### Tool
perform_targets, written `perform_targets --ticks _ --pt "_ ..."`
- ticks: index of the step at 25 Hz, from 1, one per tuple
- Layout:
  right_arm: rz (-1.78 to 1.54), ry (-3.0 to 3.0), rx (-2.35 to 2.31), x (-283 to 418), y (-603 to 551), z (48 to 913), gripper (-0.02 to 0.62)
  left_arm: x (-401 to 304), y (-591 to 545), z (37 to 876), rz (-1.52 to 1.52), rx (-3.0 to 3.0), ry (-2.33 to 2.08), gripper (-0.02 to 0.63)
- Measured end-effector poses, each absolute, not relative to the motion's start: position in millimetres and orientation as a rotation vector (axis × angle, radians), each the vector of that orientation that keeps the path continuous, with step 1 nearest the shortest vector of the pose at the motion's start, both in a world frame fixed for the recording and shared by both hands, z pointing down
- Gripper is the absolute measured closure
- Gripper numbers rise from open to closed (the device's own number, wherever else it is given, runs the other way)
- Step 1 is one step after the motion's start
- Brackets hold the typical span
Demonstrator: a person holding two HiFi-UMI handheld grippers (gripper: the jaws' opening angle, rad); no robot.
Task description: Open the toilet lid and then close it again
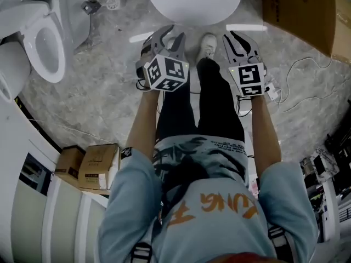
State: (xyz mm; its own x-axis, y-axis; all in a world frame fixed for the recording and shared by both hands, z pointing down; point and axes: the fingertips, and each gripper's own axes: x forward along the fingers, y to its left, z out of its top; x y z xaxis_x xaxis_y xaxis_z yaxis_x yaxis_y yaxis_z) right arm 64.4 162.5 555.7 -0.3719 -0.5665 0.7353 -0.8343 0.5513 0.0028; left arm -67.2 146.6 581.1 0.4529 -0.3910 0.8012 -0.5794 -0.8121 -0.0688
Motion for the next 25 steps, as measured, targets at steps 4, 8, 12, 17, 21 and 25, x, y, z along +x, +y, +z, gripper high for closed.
perform_targets --ticks 4,8,12,17,21,25 --pt "0.256 -2.012 0.835 52 165 611 0.332 -56 151 636 1.594 2.563 -0.663 0.348" --pt "-0.010 -1.936 0.649 47 161 653 0.308 -45 148 675 1.934 2.674 -0.535 0.302" --pt "-0.137 -1.920 0.574 41 155 679 0.308 -42 140 698 2.047 2.712 -0.524 0.287" --pt "-0.214 -1.914 0.572 37 146 699 0.308 -46 135 714 2.100 2.746 -0.536 0.285" --pt "-0.270 -1.902 0.533 28 143 714 0.308 -42 139 723 2.107 2.789 -0.470 0.287" --pt "-0.356 -1.865 0.528 23 138 719 0.325 -40 134 729 2.186 2.819 -0.449 0.290"
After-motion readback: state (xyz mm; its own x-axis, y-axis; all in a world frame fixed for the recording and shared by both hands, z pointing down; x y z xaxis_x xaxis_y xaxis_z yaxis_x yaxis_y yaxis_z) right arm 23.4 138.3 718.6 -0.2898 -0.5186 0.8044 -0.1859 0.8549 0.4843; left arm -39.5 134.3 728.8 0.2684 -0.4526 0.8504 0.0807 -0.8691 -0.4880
